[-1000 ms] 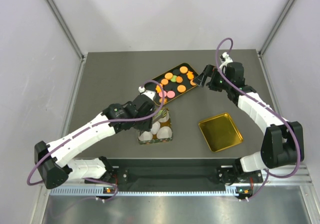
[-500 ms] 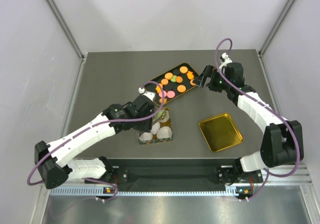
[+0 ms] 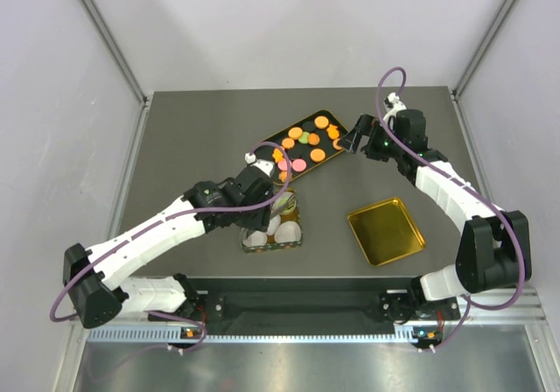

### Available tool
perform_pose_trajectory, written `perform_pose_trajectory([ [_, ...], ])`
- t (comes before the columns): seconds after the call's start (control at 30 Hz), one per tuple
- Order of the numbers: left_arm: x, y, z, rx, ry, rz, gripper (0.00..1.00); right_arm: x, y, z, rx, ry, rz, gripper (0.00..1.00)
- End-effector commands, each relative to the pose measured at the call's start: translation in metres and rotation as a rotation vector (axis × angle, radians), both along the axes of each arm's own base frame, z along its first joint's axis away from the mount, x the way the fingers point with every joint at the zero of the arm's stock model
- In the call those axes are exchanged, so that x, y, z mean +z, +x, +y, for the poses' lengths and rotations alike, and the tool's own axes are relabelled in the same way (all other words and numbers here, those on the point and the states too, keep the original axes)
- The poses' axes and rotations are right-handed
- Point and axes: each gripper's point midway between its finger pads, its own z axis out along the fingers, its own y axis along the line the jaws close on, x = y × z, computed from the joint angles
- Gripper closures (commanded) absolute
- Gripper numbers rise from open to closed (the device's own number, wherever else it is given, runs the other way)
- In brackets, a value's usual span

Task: Pack the cookies

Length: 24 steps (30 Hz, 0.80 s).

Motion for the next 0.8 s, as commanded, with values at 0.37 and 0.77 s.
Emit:
perform_pose_trajectory([
  [0.37, 0.083, 0.014, -0.017, -0.067, -0.155, -0.178, 0.52, 0.031, 0.011, 0.006, 0.016, 0.003, -0.091, 0.0],
  [0.77, 0.073, 0.116, -0.021, 0.064, 0.085, -0.303, 0.52, 0.037, 0.008, 0.005, 0.018, 0.002, -0.107, 0.0],
])
